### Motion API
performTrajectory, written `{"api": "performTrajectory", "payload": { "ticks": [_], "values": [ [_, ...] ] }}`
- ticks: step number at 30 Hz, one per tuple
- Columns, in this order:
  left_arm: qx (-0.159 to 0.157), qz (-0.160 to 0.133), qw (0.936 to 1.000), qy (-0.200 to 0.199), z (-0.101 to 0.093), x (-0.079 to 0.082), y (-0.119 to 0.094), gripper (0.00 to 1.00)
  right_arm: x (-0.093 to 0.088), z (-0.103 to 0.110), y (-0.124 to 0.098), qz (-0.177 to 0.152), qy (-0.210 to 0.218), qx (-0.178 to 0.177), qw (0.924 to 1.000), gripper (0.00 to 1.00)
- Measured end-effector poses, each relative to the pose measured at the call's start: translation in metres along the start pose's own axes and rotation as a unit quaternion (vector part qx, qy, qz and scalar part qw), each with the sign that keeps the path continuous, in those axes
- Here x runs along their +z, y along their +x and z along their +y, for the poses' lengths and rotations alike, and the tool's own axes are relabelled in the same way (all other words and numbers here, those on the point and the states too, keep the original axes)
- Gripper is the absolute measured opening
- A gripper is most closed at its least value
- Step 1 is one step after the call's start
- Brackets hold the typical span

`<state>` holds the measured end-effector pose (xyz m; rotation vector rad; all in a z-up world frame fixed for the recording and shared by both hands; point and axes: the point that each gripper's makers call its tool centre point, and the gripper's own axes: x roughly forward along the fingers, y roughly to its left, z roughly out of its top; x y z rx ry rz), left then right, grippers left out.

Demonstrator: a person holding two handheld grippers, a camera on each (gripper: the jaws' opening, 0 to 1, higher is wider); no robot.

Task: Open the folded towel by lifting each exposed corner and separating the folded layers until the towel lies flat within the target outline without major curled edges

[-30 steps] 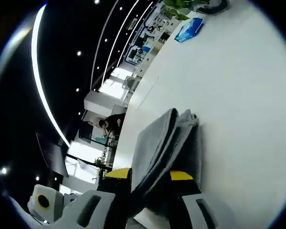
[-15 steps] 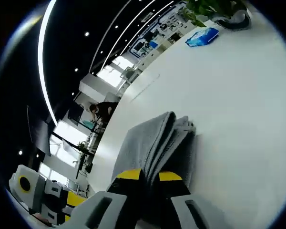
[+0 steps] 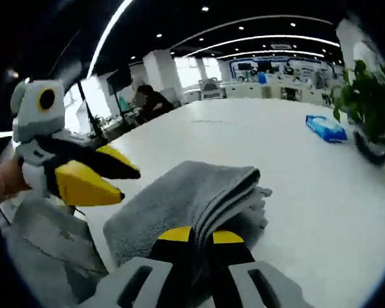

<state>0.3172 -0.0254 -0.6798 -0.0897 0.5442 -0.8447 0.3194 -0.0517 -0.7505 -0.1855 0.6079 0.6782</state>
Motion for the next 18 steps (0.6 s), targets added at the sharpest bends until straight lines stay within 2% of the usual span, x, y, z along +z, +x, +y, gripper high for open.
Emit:
{"api": "performTrajectory", "payload": {
  "ticks": [1,3,6,7,9,11,12,15,17,18],
  "values": [
    [-0.001,0.005,0.9999,-0.012,0.001,0.001,0.003,0.22,0.002,0.003,0.001,0.004,-0.051,-0.009,0.9986,0.05],
    [0.005,0.016,0.9997,-0.016,0.004,0.000,0.009,0.24,0.004,0.008,0.002,0.011,-0.116,-0.022,0.9929,0.05],
    [0.032,0.056,0.9975,-0.027,0.012,-0.012,0.015,0.25,0.007,0.011,0.003,0.017,-0.188,-0.036,0.9813,0.05],
    [0.027,0.053,0.9978,-0.030,0.011,-0.011,0.017,0.25,0.008,0.012,0.004,0.019,-0.211,-0.038,0.9767,0.05],
    [0.024,0.051,0.9970,-0.054,0.010,-0.011,0.017,0.27,0.009,0.015,0.005,0.020,-0.260,-0.040,0.9646,0.05],
    [0.028,0.048,0.9955,-0.076,0.013,-0.010,0.016,0.27,0.008,0.017,0.005,0.025,-0.289,-0.041,0.9563,0.04],
    [0.034,0.051,0.9951,-0.078,0.016,-0.011,0.016,0.27,0.009,0.018,0.005,0.027,-0.313,-0.044,0.9485,0.04],
    [0.047,0.060,0.9933,-0.086,0.023,-0.016,0.014,0.27,0.012,0.020,0.005,0.028,-0.355,-0.049,0.9330,0.04],
    [0.049,0.069,0.9919,-0.095,0.026,-0.021,0.013,0.27,0.013,0.022,0.006,0.033,-0.392,-0.052,0.9178,0.04],
    [0.048,0.068,0.9916,-0.099,0.026,-0.022,0.012,0.27,0.012,0.023,0.007,0.034,-0.404,-0.051,0.9128,0.04]
  ]
}}
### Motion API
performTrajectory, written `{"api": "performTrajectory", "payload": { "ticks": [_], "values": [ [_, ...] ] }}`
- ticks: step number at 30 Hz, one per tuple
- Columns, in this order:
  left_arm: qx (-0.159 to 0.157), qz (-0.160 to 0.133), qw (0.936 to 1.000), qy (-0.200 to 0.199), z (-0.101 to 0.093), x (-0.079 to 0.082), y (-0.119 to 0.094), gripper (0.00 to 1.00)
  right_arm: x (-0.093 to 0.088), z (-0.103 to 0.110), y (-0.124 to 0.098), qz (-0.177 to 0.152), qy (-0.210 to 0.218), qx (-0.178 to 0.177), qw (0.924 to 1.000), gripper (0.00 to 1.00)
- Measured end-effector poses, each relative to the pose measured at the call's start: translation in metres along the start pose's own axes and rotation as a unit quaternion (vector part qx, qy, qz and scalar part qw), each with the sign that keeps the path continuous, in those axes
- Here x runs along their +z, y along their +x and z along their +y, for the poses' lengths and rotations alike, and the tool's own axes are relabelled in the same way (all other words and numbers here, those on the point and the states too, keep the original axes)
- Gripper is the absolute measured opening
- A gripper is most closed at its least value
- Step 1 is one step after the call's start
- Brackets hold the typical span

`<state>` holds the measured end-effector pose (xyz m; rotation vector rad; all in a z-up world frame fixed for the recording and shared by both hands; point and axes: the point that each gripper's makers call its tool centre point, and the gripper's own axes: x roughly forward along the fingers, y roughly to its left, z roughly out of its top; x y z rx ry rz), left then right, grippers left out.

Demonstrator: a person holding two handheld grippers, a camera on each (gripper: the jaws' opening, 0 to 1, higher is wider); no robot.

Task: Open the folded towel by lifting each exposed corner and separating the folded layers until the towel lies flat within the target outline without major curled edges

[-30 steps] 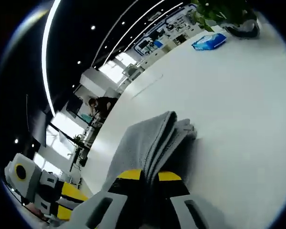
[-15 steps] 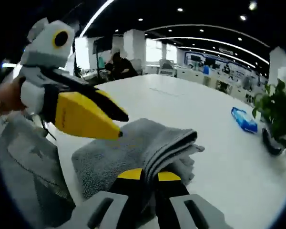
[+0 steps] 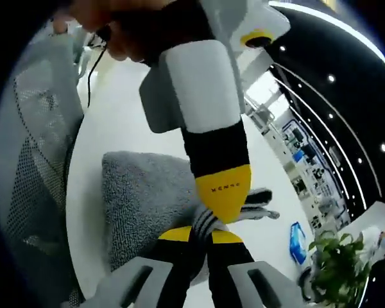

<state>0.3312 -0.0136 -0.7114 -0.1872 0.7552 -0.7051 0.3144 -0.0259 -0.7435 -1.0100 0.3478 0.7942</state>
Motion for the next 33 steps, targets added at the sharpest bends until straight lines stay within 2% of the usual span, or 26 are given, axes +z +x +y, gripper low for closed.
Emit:
{"api": "performTrajectory", "payload": {
  "ticks": [2,4,8,9,12,16,18,23,26,27,31,33],
  "values": [
    [-0.008,-0.004,0.9998,-0.018,-0.002,0.000,-0.001,0.27,0.003,0.002,0.001,0.002,-0.047,-0.002,0.9989,0.04],
    [-0.013,-0.007,0.9993,-0.034,-0.002,0.000,-0.001,0.27,0.004,0.003,0.001,0.005,-0.076,-0.004,0.9971,0.04],
    [-0.010,-0.001,0.9989,-0.047,-0.001,-0.003,-0.001,0.22,0.004,0.003,0.001,0.004,-0.074,-0.006,0.9972,0.04],
    [-0.014,0.005,0.9979,-0.064,-0.001,-0.007,-0.001,0.19,0.004,0.002,0.001,0.003,-0.064,-0.005,0.9979,0.04],
    [-0.020,-0.005,0.9954,-0.093,0.000,-0.005,-0.001,0.14,0.004,0.002,0.001,0.001,-0.059,-0.005,0.9982,0.04],
    [-0.027,-0.002,0.9943,-0.103,0.000,-0.005,0.001,0.04,0.006,0.002,0.000,-0.005,-0.047,-0.005,0.9989,0.04],
    [-0.026,0.001,0.9940,-0.106,0.000,-0.005,0.001,0.03,0.007,0.004,0.001,-0.011,-0.016,0.001,0.9998,0.05],
    [-0.029,0.002,0.9946,-0.100,0.000,-0.004,0.001,0.03,0.008,0.001,-0.001,-0.016,-0.010,-0.002,0.9998,0.05],
    [-0.036,0.022,0.9958,-0.081,-0.001,-0.008,0.001,0.04,0.006,0.004,0.000,-0.005,-0.041,0.001,0.9991,0.04],
    [-0.037,0.021,0.9962,-0.076,0.000,-0.007,0.000,0.05,0.007,0.004,0.001,-0.003,-0.067,-0.002,0.9977,0.04],
    [-0.040,0.014,0.9956,-0.083,-0.001,-0.003,-0.002,0.17,0.011,0.003,0.000,-0.002,-0.111,-0.009,0.9938,0.04],
    [-0.025,0.013,0.9969,-0.074,0.003,-0.003,-0.001,0.19,0.012,0.004,0.000,-0.002,-0.133,-0.011,0.9911,0.04]
  ]
}}
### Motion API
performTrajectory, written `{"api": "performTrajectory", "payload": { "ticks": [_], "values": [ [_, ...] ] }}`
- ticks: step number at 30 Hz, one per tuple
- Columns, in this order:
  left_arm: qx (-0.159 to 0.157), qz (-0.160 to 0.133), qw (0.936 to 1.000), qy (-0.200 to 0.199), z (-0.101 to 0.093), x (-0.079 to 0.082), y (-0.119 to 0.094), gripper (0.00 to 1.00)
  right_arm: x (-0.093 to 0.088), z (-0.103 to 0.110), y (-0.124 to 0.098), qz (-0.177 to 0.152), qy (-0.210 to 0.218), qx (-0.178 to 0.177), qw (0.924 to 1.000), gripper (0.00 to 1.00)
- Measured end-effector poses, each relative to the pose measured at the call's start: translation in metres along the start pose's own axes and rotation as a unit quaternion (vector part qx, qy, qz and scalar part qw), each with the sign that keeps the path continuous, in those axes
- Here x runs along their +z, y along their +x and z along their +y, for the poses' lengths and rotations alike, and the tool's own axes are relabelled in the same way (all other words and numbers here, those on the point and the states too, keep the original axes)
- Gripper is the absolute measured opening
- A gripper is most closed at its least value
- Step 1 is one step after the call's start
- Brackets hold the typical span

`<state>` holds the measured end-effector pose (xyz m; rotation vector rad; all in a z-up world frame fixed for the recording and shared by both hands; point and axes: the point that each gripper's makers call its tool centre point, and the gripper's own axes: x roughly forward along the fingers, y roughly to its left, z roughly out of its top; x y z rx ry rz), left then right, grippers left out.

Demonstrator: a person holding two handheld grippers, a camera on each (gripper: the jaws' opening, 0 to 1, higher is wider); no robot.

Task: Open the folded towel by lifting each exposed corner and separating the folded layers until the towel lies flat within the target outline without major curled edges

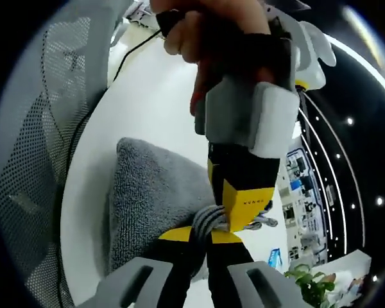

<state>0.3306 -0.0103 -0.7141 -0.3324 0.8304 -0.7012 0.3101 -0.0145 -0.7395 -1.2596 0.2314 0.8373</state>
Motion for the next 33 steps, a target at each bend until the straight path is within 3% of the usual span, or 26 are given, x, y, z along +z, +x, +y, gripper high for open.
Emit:
{"api": "performTrajectory", "payload": {
  "ticks": [3,6,9,11,13,14,15,16,18,19,20,21,23,24,25,26,27,28,30,31,33],
  "values": [
    [0.017,0.012,0.9997,0.012,0.003,-0.003,0.002,0.14,0.004,0.002,-0.001,0.002,-0.034,-0.001,0.9994,0.04],
    [0.024,0.013,0.9994,0.020,0.003,-0.004,0.003,0.09,0.004,0.001,-0.001,0.001,-0.030,0.000,0.9995,0.04],
    [0.026,0.014,0.9992,0.026,0.004,-0.004,0.004,0.05,0.006,0.001,-0.001,-0.016,0.037,0.007,0.9992,0.04],
    [0.030,0.012,0.9991,0.028,0.005,-0.004,0.003,0.04,0.007,0.002,0.000,-0.037,0.093,0.016,0.9948,0.05],
    [0.032,0.015,0.9989,0.031,0.008,-0.003,0.002,0.03,0.010,0.003,-0.002,-0.062,0.186,0.037,0.9799,0.06],
    [0.033,0.016,0.9988,0.033,0.009,-0.002,0.001,0.03,0.016,0.000,-0.005,-0.087,0.252,0.050,0.9624,0.07],
    [0.034,0.019,0.9987,0.033,0.011,-0.001,-0.001,0.03,0.018,-0.002,-0.007,-0.095,0.269,0.052,0.9571,0.07],
    [0.035,0.020,0.9987,0.031,0.014,0.002,-0.004,0.03,0.021,-0.010,-0.012,-0.121,0.323,0.053,0.9371,0.07],
    [0.038,0.019,0.9985,0.033,0.018,0.009,-0.010,0.03,0.027,-0.021,-0.020,-0.161,0.375,0.056,0.9113,0.07],
    [0.046,0.020,0.9980,0.040,0.023,0.013,-0.014,0.03,0.032,-0.031,-0.026,-0.191,0.404,0.050,0.8934,0.06],
    [0.053,0.021,0.9973,0.047,0.027,0.015,-0.017,0.03,0.034,-0.042,-0.032,-0.210,0.416,0.040,0.8839,0.05],
    [0.057,0.022,0.9969,0.050,0.030,0.017,-0.020,0.03,0.037,-0.058,-0.041,-0.244,0.434,0.014,0.8670,0.05],
    [0.059,0.021,0.9968,0.050,0.035,0.021,-0.027,0.03,0.030,-0.074,-0.048,-0.263,0.458,-0.022,0.8489,0.05],
    [0.056,0.020,0.9974,0.042,0.036,0.023,-0.030,0.03,0.022,-0.074,-0.046,-0.245,0.461,-0.030,0.8521,0.05],
    [0.054,0.020,0.9976,0.038,0.036,0.023,-0.032,0.03,0.010,-0.071,-0.041,-0.212,0.456,-0.041,0.8631,0.05],
    [0.055,0.020,0.9976,0.037,0.038,0.024,-0.035,0.03,-0.010,-0.063,-0.030,-0.159,0.450,-0.051,0.8773,0.04],
    [0.057,0.022,0.9974,0.038,0.039,0.025,-0.036,0.03,-0.025,-0.051,-0.021,-0.113,0.446,-0.046,0.8867,0.01],
    [0.060,0.025,0.9971,0.040,0.041,0.024,-0.038,0.03,-0.045,-0.028,-0.011,-0.038,0.443,-0.014,0.8956,0.00],
    [0.058,0.024,0.9973,0.038,0.042,0.024,-0.040,0.03,-0.049,0.003,0.004,-0.004,0.444,0.052,0.8947,0.00],
    [0.057,0.023,0.9976,0.034,0.042,0.025,-0.041,0.03,-0.044,0.018,0.010,-0.007,0.461,0.082,0.8835,0.00],
    [0.058,0.024,0.9974,0.037,0.042,0.024,-0.042,0.03,-0.031,0.038,0.013,-0.006,0.460,0.129,0.8786,0.00]
  ]
}}
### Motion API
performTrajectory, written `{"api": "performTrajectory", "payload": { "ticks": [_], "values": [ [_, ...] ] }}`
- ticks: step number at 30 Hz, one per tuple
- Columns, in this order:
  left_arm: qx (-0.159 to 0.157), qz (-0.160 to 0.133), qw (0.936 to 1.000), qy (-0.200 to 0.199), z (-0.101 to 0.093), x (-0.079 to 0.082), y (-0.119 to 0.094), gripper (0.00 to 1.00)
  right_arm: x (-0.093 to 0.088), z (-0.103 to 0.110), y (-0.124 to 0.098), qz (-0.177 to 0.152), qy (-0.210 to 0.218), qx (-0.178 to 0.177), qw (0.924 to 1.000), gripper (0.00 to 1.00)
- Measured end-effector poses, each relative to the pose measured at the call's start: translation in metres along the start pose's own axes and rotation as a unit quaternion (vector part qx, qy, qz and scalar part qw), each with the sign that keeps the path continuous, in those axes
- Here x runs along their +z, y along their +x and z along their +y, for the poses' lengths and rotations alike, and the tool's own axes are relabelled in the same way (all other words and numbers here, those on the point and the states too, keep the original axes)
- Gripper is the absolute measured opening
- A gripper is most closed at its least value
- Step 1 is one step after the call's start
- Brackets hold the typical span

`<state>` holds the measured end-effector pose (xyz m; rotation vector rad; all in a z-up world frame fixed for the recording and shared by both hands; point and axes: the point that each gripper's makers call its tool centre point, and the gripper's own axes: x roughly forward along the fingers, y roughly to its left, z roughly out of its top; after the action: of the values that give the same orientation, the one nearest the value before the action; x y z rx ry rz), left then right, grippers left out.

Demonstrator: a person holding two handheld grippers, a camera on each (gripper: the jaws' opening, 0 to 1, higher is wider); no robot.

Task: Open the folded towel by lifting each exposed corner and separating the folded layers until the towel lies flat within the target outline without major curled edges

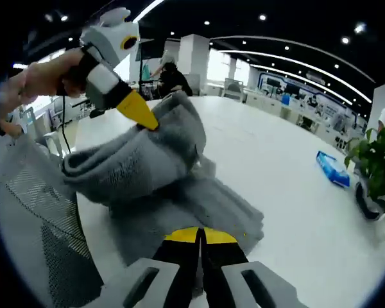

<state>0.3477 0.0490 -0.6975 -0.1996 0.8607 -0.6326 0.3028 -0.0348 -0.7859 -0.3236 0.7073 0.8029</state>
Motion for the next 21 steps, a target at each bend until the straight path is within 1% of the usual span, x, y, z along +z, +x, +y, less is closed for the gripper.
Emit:
{"api": "performTrajectory", "payload": {
  "ticks": [2,3,4,5,6,7,8,9,11,14,17,21],
  "values": [
    [0.001,0.000,1.0000,0.002,0.000,0.000,-0.001,0.03,0.001,0.013,0.005,0.000,-0.053,0.017,0.9985,0.00],
    [0.000,0.000,1.0000,0.000,0.000,0.000,-0.001,0.03,-0.001,0.018,0.007,0.007,-0.068,0.022,0.9974,0.00],
    [-0.001,-0.002,1.0000,0.000,0.000,0.000,-0.001,0.03,-0.007,0.024,0.011,0.022,-0.086,0.031,0.9956,0.00],
    [-0.001,-0.002,1.0000,0.000,0.001,0.000,-0.001,0.03,-0.014,0.027,0.013,0.036,-0.094,0.034,0.9944,0.00],
    [-0.001,0.000,1.0000,0.001,0.001,0.000,-0.001,0.03,-0.017,0.025,0.015,0.039,-0.100,0.028,0.9938,0.00],
    [-0.002,0.000,1.0000,0.001,0.001,0.000,-0.001,0.03,-0.010,0.023,0.016,0.015,-0.121,0.024,0.9922,0.00],
    [-0.001,-0.001,1.0000,0.002,0.001,0.000,-0.001,0.03,-0.012,0.022,0.013,0.022,-0.106,0.028,0.9938,0.00],
    [-0.002,-0.001,1.0000,0.002,0.002,0.000,-0.002,0.03,-0.013,0.022,0.014,0.016,-0.073,0.033,0.9966,0.00],
    [-0.003,-0.001,1.0000,0.001,0.002,0.000,-0.002,0.03,-0.012,0.020,0.012,0.013,-0.056,0.038,0.9976,0.00],
    [-0.003,0.000,1.0000,0.002,0.003,0.001,-0.004,0.03,-0.014,0.018,0.012,0.017,-0.050,0.037,0.9979,0.00],
    [0.001,0.001,1.0000,0.007,0.006,0.001,-0.007,0.03,-0.016,0.014,0.010,0.024,-0.056,0.028,0.9977,0.00],
    [0.002,-0.002,1.0000,-0.001,0.011,0.001,-0.015,0.03,-0.020,0.003,0.006,0.030,-0.043,0.015,0.9985,0.00]
  ]
}}
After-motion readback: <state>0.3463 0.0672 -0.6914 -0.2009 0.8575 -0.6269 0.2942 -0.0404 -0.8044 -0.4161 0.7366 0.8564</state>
